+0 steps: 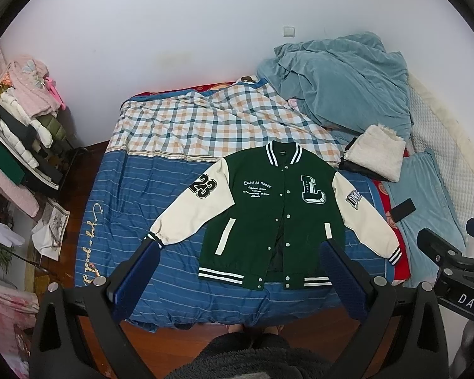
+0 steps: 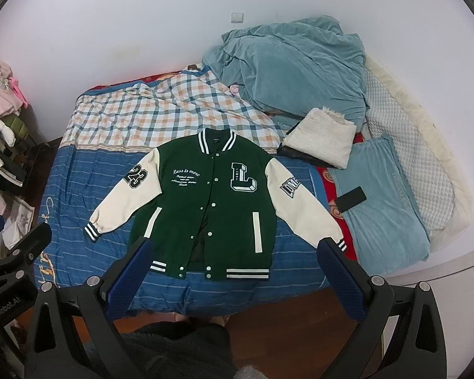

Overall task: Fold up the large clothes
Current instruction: 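Grasp the striped cuff of the cream sleeve with the right gripper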

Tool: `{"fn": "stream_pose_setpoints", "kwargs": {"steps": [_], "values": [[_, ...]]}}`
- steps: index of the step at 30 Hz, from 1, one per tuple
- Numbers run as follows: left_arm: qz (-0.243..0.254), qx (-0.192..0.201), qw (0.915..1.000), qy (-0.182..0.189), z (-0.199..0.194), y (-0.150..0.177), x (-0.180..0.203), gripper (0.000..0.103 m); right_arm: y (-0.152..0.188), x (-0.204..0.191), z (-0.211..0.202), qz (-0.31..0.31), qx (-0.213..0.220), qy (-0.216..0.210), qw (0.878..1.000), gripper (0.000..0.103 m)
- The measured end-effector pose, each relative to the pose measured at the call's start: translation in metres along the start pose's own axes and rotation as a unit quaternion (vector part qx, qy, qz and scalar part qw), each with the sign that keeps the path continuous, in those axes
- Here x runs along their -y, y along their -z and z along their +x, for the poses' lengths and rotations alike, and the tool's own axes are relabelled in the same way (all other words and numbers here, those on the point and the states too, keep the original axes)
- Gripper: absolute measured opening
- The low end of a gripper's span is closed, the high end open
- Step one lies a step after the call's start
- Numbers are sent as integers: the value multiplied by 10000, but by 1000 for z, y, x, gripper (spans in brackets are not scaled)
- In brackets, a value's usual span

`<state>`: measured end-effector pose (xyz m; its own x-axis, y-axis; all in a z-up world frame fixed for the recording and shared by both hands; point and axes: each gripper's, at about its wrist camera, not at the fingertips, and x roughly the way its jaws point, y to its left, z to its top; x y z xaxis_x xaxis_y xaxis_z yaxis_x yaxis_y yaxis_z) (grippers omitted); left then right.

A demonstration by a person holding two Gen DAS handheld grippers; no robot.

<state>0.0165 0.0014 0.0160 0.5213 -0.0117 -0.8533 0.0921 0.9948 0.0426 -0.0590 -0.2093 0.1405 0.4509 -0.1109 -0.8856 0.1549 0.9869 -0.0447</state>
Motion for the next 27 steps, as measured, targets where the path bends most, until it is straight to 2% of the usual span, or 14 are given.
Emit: {"fn": "stream_pose_setpoints", "kwargs": {"steps": [6,10,13,18,20,23,27], "values": [[12,11,10000,25,1,0,0,103,2,0,1,26,24,2,10000,103],[-51,226,9997,6,9,-6,-10,103,-3,-4,5,139,63,8,9999,103],[-137,461,9987,-145,34,-18,-18,103,-6,-2,29,436,126,-166,9988,103],[20,538,9976,-426,101,-27,-19,103,6,26,95,1308,-167,-43,9913,103],[113,479,9974,-532,128,-25,-17,103,18,45,131,1787,-272,18,9835,97],[207,236,9967,-746,178,-22,-9,103,45,82,191,2589,-506,-18,9646,69],[188,-183,9944,-1024,255,-18,11,103,99,147,289,3882,-975,-282,9159,67]]}}
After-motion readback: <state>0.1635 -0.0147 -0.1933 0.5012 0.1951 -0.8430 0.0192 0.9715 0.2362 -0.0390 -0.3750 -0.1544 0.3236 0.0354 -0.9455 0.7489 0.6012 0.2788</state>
